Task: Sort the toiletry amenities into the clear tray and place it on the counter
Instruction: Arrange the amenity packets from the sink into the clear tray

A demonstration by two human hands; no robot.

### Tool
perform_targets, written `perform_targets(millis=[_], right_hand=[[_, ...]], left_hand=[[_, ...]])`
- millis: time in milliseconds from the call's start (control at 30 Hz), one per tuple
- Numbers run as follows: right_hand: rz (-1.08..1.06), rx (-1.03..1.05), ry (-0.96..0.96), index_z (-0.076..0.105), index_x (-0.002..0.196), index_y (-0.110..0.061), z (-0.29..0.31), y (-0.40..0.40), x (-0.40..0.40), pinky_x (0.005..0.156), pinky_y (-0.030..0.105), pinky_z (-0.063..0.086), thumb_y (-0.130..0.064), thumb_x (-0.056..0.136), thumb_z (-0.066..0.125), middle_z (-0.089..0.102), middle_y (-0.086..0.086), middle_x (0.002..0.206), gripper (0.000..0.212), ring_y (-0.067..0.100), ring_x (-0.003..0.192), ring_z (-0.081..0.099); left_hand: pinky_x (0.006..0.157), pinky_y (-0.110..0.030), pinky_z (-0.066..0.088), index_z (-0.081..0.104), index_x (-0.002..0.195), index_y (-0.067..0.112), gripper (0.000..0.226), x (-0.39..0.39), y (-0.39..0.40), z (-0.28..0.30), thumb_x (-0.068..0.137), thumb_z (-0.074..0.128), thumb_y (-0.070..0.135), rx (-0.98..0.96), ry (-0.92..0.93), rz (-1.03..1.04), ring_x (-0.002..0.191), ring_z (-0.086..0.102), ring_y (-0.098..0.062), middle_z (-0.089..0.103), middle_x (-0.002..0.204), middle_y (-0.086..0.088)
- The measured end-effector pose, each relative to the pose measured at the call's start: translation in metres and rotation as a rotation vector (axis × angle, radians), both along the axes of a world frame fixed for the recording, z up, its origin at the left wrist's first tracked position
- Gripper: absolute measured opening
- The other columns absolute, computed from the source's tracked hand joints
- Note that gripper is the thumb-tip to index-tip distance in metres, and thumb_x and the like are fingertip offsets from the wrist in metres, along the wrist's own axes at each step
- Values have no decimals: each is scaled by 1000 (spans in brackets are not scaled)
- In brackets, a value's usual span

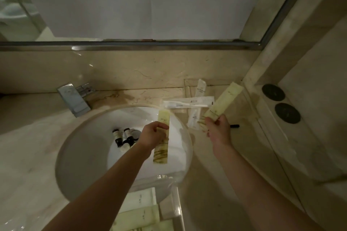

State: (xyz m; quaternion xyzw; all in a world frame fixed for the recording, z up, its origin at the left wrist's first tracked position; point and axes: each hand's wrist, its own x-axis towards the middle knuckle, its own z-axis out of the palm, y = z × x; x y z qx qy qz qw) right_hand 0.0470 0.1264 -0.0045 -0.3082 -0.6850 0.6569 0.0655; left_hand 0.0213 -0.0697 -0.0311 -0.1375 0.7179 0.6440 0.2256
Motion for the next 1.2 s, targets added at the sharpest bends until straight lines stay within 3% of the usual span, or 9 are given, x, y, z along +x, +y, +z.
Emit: perform_targets(millis=[233,333,500,600,767,867,1033,1100,1200], right_hand=[[253,-141,-32,53,106,-14,8,-50,42,82,42,57,4,85,59,67,10,106,29,25,95,67],[324,-177,-46,49,113,-12,12,-68,57,79,42,58,7,83,58,66,12,108,36,25,95,67],[386,-266,0,56,107,-8,19,-87,77,78,43,56,8,85,54,66,18,105,27,30,92,66],[414,-240,7,49,106,-7,19,-98,86,73,42,56,10,86,56,64,19,103,27,28,86,65],[446,-304,-25,52,110,-10,16,-117,98,80,44,55,6,87,57,64,10,100,29,25,91,64],[455,-374,-38,60,109,-11,13,-126,104,75,37,52,-6,92,56,67,5,98,19,21,91,64],[471,-236,-76,63,99,-18,0,-131,115,77,40,49,-14,91,59,69,4,97,10,24,91,65],[444,-185,-99,63,101,-18,-5,-131,118,83,48,53,-17,90,59,69,8,102,12,28,95,66],[397,-219,-131,62,95,-16,-9,-127,123,79,44,52,-20,93,56,68,8,93,7,27,90,65]], left_hand=[[58,-35,57,48,111,12,39,24,-18,36,82,58,-12,109,64,-24,66,66,-26,63,84,-17],[67,-41,57,44,120,17,49,35,-35,44,83,58,-11,137,51,-16,72,67,-31,63,89,-18],[53,-30,54,57,106,11,25,55,-69,50,87,54,-6,145,-17,-91,72,65,-27,64,88,-16],[56,-29,50,64,91,12,20,63,-87,50,88,53,-3,90,-61,-148,72,59,-24,60,83,-12],[59,-28,47,66,100,3,21,82,-116,53,85,53,-4,42,-29,-221,75,57,-23,62,93,-12],[57,-21,48,64,83,7,21,94,-128,54,84,52,-10,-32,37,-250,69,57,-17,60,80,-6],[51,-11,46,69,98,10,21,110,-146,38,83,62,-3,-374,47,-358,65,56,-9,65,83,-4],[56,-12,48,70,102,8,23,116,-148,29,83,62,-2,-499,54,-445,66,57,-9,67,90,-9],[74,-25,52,71,102,10,24,125,-145,20,83,61,0,-625,78,-544,80,61,-17,70,102,-13]])
